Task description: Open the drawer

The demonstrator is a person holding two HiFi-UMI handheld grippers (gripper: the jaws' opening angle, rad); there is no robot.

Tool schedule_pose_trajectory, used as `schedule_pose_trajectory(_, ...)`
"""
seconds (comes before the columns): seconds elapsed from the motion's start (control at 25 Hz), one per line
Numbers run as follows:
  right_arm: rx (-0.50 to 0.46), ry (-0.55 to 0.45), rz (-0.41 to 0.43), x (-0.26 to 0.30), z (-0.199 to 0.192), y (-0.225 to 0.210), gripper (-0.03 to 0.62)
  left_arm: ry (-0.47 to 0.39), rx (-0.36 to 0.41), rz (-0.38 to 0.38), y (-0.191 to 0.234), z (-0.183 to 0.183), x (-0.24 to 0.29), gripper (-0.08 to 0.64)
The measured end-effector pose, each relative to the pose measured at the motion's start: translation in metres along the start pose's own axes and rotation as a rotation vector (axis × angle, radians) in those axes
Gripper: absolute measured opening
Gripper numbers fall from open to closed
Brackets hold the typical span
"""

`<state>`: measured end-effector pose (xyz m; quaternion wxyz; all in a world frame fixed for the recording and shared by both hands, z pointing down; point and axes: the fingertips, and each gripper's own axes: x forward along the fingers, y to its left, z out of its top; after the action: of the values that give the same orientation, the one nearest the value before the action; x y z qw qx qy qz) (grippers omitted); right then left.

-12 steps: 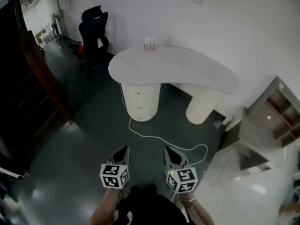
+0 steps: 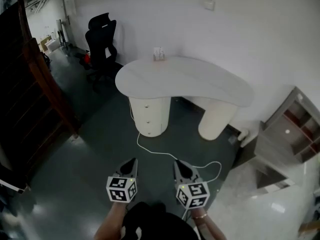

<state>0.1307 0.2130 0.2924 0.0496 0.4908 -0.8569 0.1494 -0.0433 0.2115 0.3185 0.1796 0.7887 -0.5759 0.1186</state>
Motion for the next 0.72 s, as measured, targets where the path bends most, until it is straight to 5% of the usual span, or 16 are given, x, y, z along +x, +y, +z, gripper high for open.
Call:
schedule_pose_trajectory(0.36, 0.048, 0.042, 0.001, 0.025, -0.006, -0.010, 0.003, 0.032, 0.004, 0.020, 0.014, 0.002, 0.034, 0.006)
schedule_pose_trajectory(0.72, 0.055, 0.098, -0.009, 0.103, 0.002, -0.027, 0.003, 0.069, 0.006, 0.018, 0.069, 0.018, 0.115, 0.112)
